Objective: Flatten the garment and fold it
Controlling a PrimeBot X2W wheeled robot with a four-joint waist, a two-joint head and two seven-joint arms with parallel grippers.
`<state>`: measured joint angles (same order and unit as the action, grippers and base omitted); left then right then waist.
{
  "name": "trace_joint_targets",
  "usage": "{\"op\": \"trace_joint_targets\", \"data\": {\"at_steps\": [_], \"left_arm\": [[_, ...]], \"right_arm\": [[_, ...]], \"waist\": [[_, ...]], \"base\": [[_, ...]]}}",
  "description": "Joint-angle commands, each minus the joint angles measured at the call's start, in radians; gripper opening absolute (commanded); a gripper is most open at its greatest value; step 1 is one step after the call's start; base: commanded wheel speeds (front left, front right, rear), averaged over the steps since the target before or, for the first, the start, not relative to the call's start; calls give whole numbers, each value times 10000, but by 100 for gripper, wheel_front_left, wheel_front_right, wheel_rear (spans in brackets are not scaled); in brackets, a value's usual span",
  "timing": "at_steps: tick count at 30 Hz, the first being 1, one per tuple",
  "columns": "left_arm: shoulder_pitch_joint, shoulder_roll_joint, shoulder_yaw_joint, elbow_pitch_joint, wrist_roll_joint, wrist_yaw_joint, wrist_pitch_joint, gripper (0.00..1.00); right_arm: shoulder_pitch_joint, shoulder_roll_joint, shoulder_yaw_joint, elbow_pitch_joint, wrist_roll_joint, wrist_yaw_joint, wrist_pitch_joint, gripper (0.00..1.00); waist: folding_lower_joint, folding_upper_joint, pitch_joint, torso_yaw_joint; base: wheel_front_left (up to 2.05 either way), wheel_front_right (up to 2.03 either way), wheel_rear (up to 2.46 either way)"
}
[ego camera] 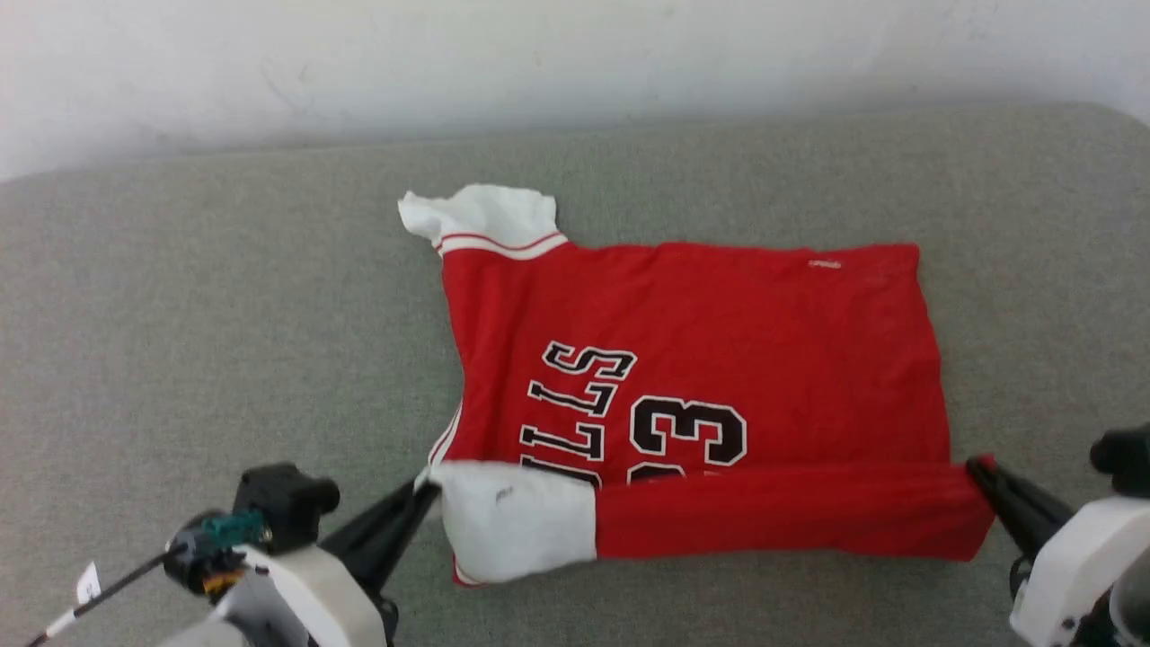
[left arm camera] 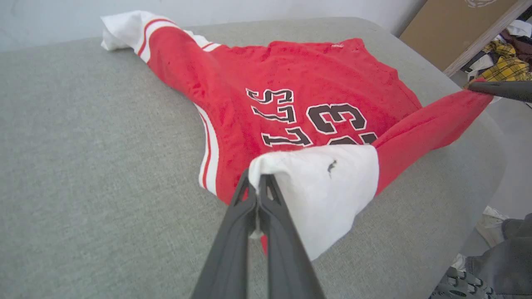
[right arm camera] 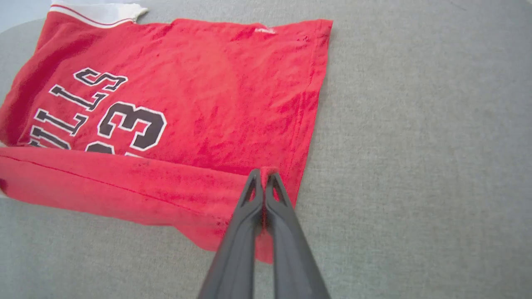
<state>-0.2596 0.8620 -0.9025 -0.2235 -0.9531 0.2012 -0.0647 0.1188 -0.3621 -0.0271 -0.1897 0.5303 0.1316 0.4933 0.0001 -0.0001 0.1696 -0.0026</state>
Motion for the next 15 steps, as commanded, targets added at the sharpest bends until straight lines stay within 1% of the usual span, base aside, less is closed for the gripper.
{"op": "trace_joint_targets", "data": {"at_steps": [1,4,7,11,15], "left_arm": [[-230,-39,81,59,156,-86,-84,0],[-819,-197,260,297,586,-192,-388,0],[-1310,-375,278,606,876,-415,-488,0],[-1782,-798,153,1175,848,-840,-351,0],[-2224,-1209,-43,2067,893,-1278,-209,0]], "right_arm": [[-223,-58,-20,-29,-85,-9,-86,0],[-911,-136,-29,88,-315,-9,-342,0],[-1503,-200,75,368,-531,-9,-493,0],[-2058,-197,366,913,-633,-9,-448,0],[-2363,-162,635,1531,-624,-9,-344,0]], "waist": [[-1,1,444,28],[-1,1,843,27],[-1,1,1247,33],[-1,1,1677,62],[-1,1,1989,112]], "base": [[0,0,0],[0,0,0],[0,0,0],[0,0,0],[0,0,0]]}}
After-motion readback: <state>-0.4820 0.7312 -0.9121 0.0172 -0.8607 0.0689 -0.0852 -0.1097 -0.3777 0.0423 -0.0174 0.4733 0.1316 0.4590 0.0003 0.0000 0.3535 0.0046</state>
